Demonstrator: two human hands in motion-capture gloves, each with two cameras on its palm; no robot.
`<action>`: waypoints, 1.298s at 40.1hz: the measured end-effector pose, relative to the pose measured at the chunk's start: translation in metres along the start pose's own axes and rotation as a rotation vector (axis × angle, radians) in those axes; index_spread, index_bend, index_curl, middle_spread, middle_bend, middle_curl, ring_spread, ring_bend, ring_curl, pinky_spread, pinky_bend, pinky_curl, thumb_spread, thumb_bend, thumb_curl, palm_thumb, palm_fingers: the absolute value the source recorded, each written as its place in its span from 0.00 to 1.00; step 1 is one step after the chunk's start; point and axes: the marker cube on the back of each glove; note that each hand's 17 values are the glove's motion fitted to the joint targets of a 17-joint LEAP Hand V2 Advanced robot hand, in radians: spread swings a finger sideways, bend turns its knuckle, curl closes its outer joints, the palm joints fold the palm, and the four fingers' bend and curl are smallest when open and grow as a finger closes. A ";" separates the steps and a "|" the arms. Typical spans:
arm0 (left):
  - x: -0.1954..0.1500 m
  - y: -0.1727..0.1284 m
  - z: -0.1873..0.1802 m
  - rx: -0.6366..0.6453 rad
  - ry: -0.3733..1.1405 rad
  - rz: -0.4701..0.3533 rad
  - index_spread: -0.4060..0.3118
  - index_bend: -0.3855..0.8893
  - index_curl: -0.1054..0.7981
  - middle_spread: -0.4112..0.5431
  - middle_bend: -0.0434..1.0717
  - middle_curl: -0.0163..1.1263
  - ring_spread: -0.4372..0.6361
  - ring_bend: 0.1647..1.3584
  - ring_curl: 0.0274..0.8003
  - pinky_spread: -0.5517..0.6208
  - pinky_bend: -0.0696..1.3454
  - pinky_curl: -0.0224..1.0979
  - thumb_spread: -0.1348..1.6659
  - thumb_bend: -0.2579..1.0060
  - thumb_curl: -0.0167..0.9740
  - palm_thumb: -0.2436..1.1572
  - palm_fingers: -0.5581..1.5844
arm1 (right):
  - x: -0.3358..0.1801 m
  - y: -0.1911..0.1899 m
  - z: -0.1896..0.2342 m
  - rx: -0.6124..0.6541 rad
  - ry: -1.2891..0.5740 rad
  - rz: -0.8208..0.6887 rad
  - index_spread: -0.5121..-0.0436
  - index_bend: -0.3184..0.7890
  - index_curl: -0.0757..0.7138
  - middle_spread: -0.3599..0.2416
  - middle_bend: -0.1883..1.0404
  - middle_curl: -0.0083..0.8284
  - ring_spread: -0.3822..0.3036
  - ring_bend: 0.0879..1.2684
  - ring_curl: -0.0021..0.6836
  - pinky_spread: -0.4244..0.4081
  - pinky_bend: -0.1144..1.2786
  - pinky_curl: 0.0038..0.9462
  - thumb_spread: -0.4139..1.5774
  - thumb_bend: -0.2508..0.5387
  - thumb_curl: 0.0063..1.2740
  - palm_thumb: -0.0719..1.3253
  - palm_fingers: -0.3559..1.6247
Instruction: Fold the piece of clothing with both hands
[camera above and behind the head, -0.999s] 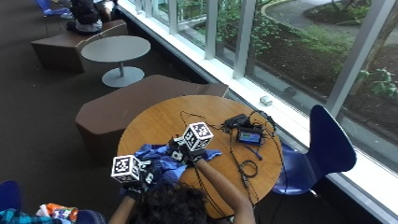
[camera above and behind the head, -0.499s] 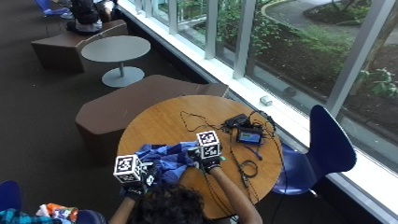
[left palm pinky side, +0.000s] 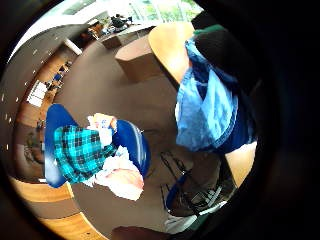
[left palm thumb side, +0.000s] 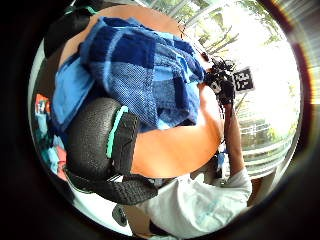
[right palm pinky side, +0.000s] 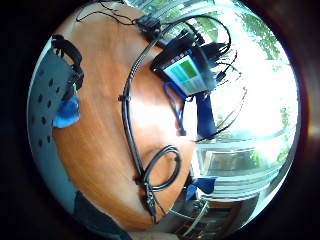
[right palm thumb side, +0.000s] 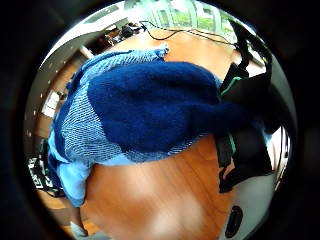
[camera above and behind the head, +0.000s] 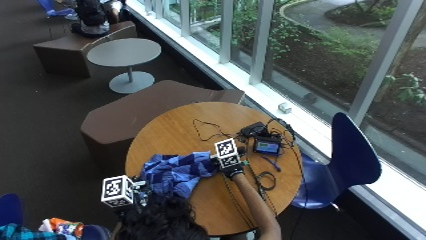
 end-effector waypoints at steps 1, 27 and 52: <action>-0.003 0.003 -0.003 0.007 -0.001 -0.003 0.38 0.43 0.51 0.41 0.19 0.34 0.49 0.29 0.39 0.70 0.28 0.35 0.77 0.19 0.29 0.35 0.50 | -0.002 0.003 -0.003 -0.055 -0.007 0.003 0.45 0.49 0.49 0.19 0.48 0.57 0.19 0.42 0.60 0.32 0.29 0.33 0.78 0.35 0.40 0.70 0.87; -0.044 0.041 -0.038 0.070 0.042 -0.085 0.38 0.43 0.53 0.41 0.19 0.33 0.49 0.29 0.39 0.71 0.28 0.35 0.76 0.19 0.30 0.36 0.50 | -0.264 -0.100 -0.137 -0.001 0.218 -0.440 0.35 0.45 0.57 0.11 0.49 0.60 0.12 0.41 0.65 0.24 0.32 0.38 0.82 0.28 0.34 0.69 0.79; 0.056 -0.027 -0.024 0.057 0.001 0.141 0.38 0.42 0.52 0.40 0.20 0.33 0.49 0.29 0.40 0.71 0.27 0.34 0.77 0.19 0.30 0.37 0.51 | -0.117 0.050 -0.135 -0.044 0.072 -0.226 0.28 0.39 0.49 0.01 0.29 0.48 0.08 0.22 0.54 0.35 0.35 0.39 0.83 0.28 0.30 0.58 0.60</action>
